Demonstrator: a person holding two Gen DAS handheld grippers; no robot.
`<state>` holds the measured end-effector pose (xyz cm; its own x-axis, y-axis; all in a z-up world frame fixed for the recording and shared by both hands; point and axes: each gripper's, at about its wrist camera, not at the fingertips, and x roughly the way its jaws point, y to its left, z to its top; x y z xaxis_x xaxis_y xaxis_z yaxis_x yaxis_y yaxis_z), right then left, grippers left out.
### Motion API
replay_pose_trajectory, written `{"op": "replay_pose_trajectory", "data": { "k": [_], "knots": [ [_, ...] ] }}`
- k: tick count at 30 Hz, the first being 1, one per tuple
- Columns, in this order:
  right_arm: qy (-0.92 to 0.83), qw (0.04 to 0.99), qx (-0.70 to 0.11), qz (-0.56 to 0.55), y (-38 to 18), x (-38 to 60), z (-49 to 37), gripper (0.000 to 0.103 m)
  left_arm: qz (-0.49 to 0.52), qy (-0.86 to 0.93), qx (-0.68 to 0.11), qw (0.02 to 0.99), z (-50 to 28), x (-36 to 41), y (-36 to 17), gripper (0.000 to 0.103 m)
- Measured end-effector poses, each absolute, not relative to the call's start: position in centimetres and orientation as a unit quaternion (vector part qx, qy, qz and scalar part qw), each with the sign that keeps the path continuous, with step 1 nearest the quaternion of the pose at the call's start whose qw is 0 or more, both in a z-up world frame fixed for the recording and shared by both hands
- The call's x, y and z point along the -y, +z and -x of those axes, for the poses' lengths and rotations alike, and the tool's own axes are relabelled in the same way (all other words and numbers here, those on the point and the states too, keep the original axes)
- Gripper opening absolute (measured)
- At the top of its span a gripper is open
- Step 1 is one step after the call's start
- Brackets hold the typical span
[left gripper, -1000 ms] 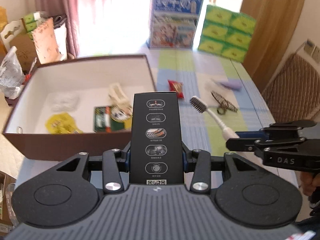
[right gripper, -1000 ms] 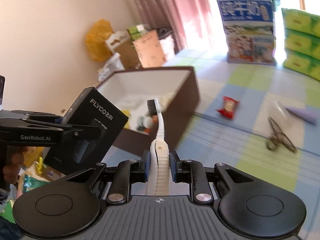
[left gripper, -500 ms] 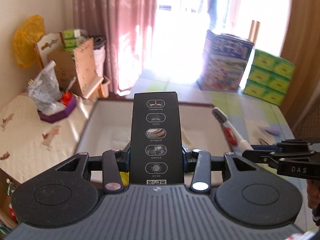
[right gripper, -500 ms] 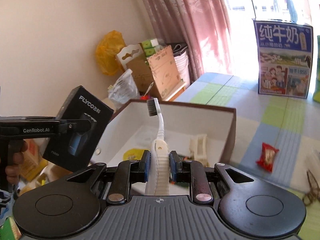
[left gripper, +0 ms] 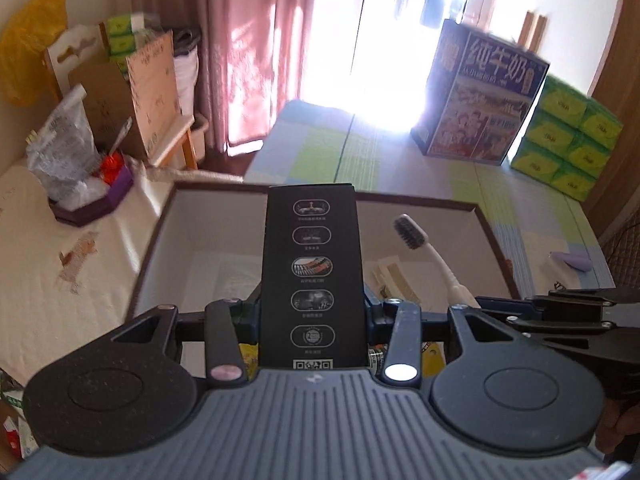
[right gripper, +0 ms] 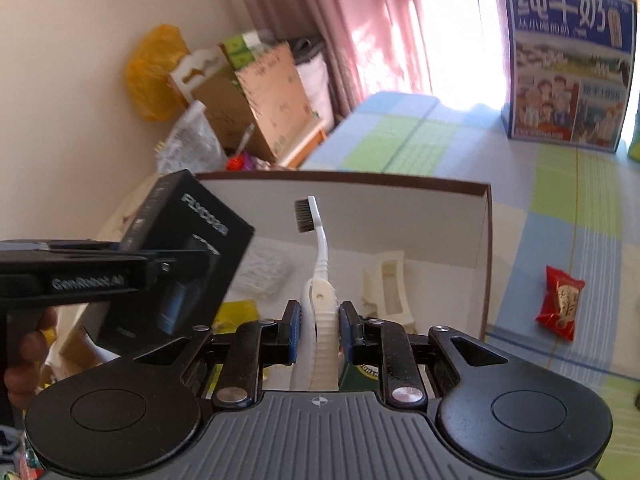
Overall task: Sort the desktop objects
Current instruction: 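Carry the shaver box and toothbrush into the brown box with both tools, then open both tools to drop the shaver box and toothbrush in the box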
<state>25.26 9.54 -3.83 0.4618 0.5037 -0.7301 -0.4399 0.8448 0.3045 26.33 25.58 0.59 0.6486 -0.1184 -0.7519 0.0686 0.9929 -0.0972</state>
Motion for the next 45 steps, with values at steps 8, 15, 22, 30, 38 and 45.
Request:
{"op": "replay_pose_trajectory", "data": {
  "k": [8, 15, 22, 30, 38, 45],
  "knots": [
    [0.256, 0.847, -0.466, -0.014, -6.0, -11.7, -27.8, 0.018, 0.028, -0.057, -0.469, 0.881, -30.5, -24.9, -3.8, 0.038],
    [0.244, 0.842, -0.480, 0.002, -7.6, -13.0, -29.1, 0.018, 0.023, -0.056, -0.487, 0.871, -33.0, -24.3, -5.6, 0.039],
    [0.244, 0.839, -0.486, 0.006, -8.0, -13.3, -29.6, 0.018, 0.016, -0.071, -0.480, 0.874, -33.8, -23.8, -5.5, 0.046],
    [0.247, 0.840, -0.483, 0.015, -8.4, -13.8, -29.9, 0.018, 0.015, -0.068, -0.467, 0.882, -34.1, -24.6, -4.4, 0.048],
    [0.269, 0.848, -0.456, 0.019, -7.6, -13.3, -28.7, 0.064, 0.012, -0.056, -0.463, 0.885, -33.5, -25.6, -4.1, 0.059],
    [0.291, 0.855, -0.426, 0.057, -5.8, -13.0, -26.0, 0.087, 0.006, -0.055, -0.456, 0.888, -32.1, -26.0, -3.2, 0.076]
  ]
}}
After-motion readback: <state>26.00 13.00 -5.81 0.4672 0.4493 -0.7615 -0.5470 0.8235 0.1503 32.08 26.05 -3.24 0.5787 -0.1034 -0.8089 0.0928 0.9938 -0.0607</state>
